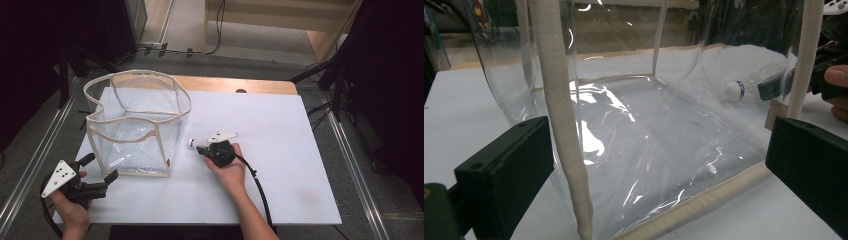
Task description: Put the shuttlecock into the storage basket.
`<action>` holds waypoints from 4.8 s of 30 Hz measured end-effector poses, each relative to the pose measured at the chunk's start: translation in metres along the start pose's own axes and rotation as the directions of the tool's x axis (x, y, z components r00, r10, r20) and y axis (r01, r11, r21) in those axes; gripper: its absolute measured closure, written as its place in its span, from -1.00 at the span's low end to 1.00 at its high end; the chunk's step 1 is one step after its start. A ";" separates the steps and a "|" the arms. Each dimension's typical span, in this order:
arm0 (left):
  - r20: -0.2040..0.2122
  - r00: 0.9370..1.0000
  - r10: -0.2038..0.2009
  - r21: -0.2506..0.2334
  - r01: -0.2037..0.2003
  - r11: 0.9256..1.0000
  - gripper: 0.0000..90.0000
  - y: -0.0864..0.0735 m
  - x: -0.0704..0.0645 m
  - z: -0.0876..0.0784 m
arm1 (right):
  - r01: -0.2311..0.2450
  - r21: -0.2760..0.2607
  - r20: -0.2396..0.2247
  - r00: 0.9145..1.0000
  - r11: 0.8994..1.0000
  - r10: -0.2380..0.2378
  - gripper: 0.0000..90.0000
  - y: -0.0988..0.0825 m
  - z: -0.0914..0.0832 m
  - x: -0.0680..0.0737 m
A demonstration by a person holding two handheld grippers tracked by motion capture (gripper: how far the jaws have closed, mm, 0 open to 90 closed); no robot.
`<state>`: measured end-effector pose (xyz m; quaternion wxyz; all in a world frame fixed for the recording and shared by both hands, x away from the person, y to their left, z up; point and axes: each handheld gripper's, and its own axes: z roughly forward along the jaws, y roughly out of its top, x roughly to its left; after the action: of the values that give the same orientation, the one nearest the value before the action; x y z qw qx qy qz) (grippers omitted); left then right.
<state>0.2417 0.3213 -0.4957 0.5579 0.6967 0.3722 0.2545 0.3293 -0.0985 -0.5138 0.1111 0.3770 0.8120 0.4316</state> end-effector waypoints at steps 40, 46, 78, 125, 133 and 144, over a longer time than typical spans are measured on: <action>-0.001 1.000 0.003 0.002 -0.003 1.000 -1.00 0.000 0.000 0.000 | 0.015 -0.104 0.030 0.999 0.994 -0.012 0.95 0.020 -0.035 -0.003; -0.002 1.000 0.002 0.001 -0.002 1.000 -1.00 0.000 0.000 0.000 | 0.018 -0.109 0.041 0.999 0.994 -0.014 0.95 0.024 -0.038 -0.004; -0.004 1.000 0.003 0.005 -0.003 1.000 -1.00 0.000 -0.001 0.000 | 0.050 -0.164 0.078 0.996 0.985 -0.038 0.95 0.045 -0.067 -0.005; -0.007 1.000 0.004 0.011 -0.004 1.000 -1.00 0.000 -0.001 0.001 | 0.062 -0.225 0.123 0.992 0.972 -0.035 0.95 0.073 -0.102 -0.011; -0.006 1.000 0.011 0.013 -0.011 1.000 -1.00 0.000 -0.001 0.001 | 0.056 -0.240 0.125 0.992 0.969 -0.027 0.95 0.076 -0.105 -0.010; -0.009 1.000 0.016 0.021 -0.016 1.000 -1.00 0.000 -0.002 0.001 | 0.057 -0.267 0.133 0.991 0.962 -0.022 0.95 0.082 -0.115 -0.007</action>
<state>0.2417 0.3188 -0.4959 0.5468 0.7043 0.3719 0.2582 0.3185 -0.1460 -0.3815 0.2222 0.3690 0.7441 0.5107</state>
